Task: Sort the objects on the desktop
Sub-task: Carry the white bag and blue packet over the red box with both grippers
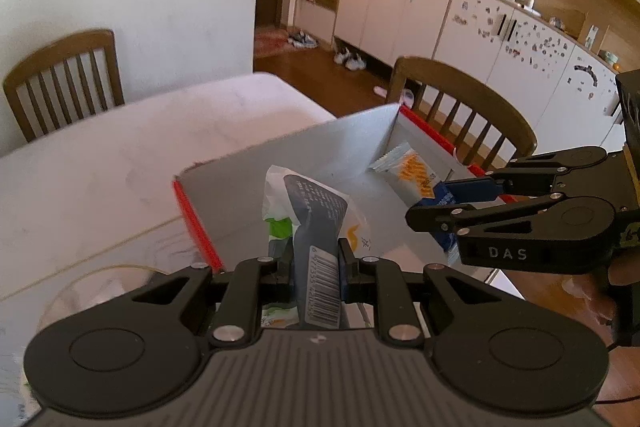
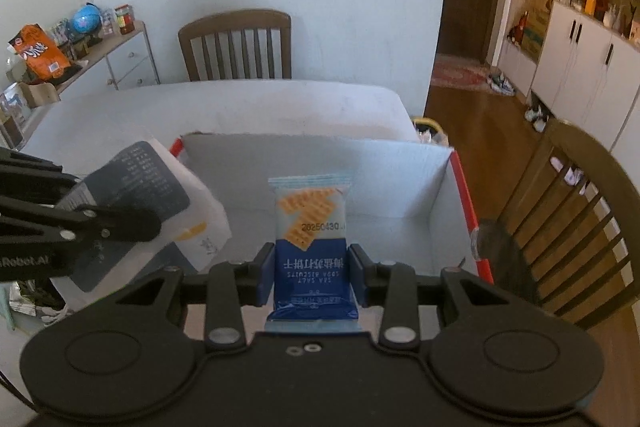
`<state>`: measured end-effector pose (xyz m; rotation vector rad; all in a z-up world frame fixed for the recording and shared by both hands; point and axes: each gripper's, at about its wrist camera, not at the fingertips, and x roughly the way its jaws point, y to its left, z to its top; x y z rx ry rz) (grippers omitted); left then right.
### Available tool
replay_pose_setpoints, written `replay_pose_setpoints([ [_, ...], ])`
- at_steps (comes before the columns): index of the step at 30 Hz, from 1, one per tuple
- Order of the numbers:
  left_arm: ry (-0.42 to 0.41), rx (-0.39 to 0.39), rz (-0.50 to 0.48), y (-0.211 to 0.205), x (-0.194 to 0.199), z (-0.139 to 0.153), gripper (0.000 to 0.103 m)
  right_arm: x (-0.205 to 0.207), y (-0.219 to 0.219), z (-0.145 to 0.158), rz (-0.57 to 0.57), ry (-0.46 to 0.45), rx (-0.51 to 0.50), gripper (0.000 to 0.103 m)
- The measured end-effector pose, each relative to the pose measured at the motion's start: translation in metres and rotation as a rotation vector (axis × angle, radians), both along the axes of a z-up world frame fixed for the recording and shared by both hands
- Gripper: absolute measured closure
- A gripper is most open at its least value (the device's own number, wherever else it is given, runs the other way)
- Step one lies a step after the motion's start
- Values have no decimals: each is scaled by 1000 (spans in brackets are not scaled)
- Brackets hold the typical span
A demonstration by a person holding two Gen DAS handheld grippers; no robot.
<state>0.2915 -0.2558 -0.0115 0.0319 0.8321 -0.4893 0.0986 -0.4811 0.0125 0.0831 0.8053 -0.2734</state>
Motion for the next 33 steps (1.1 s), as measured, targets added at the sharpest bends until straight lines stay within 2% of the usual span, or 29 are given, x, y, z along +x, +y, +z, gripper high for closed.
replay_pose_setpoints([
  [14,94,102,-91,-38,32,-36,86,20,-28,-39,-29,172,37,66],
  [33,196,184,-168,-65,54,-61,86,34,-42,-75,-36,315,65,66],
])
